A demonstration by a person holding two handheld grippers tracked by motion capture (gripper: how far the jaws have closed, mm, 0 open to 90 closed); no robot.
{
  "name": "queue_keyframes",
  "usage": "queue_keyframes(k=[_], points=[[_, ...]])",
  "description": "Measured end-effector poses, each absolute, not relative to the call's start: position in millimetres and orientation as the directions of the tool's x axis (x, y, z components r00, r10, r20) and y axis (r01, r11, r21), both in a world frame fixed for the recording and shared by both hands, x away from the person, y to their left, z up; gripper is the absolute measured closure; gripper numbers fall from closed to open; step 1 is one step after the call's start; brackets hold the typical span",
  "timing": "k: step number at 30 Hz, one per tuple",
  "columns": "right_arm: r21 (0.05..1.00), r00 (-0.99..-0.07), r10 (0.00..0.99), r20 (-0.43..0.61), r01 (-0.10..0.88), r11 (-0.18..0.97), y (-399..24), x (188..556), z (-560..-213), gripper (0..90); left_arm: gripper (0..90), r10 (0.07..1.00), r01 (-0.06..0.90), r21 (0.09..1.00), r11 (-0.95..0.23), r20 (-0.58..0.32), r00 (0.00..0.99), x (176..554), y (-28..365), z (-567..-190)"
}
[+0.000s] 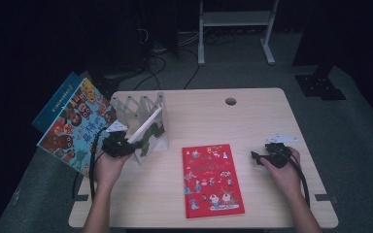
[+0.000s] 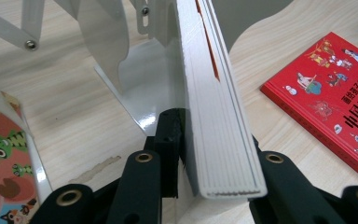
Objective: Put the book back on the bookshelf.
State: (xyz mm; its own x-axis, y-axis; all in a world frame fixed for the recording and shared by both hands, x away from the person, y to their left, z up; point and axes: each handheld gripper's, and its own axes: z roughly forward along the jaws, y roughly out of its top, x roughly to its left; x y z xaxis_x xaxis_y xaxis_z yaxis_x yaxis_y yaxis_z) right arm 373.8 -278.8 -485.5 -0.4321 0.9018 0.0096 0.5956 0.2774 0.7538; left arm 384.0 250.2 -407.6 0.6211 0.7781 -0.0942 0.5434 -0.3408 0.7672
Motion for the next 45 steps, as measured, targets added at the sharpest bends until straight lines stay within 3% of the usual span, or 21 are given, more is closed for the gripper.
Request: queue_keyframes(k=[9,16,21,28,38,41,45], points=[[0.754,-0.436,0.9,0.009,0.594,0.281,-279,374,-485,29.0,54.3,0.769,0.551,0.76,-0.344,-0.108,0.63,380,248,-416],[0.754,-0.438,0.899,0.009,0.593,0.282,-279,374,-486,29.0,36.1,0.757,0.526,0.75,-0.402,-0.05,0.651,367,252,-417],[0.754,-0.44,0.898,0.009,0.592,0.283,-278,374,-486,29.0,33.0,0.738,0.497,0.756,-0.426,-0.027,0.674,358,260,-420],[0.754,-0.44,0.898,0.008,0.593,0.283,-278,374,-485,29.1,39.9,0.723,0.488,0.734,-0.473,0.007,0.69,345,267,-425],[0.754,-0.443,0.896,0.008,0.592,0.286,-278,373,-486,29.0,68.1,0.718,0.503,0.717,-0.482,-0.006,0.696,350,266,-431],[0.754,-0.443,0.896,0.008,0.592,0.286,-278,373,-486,29.0,72.9,0.716,0.512,0.715,-0.475,-0.024,0.698,350,262,-432],[0.754,-0.443,0.896,0.008,0.592,0.286,-278,373,-486,29.0,72.7,0.702,0.505,0.712,-0.488,-0.023,0.712,350,250,-432]])
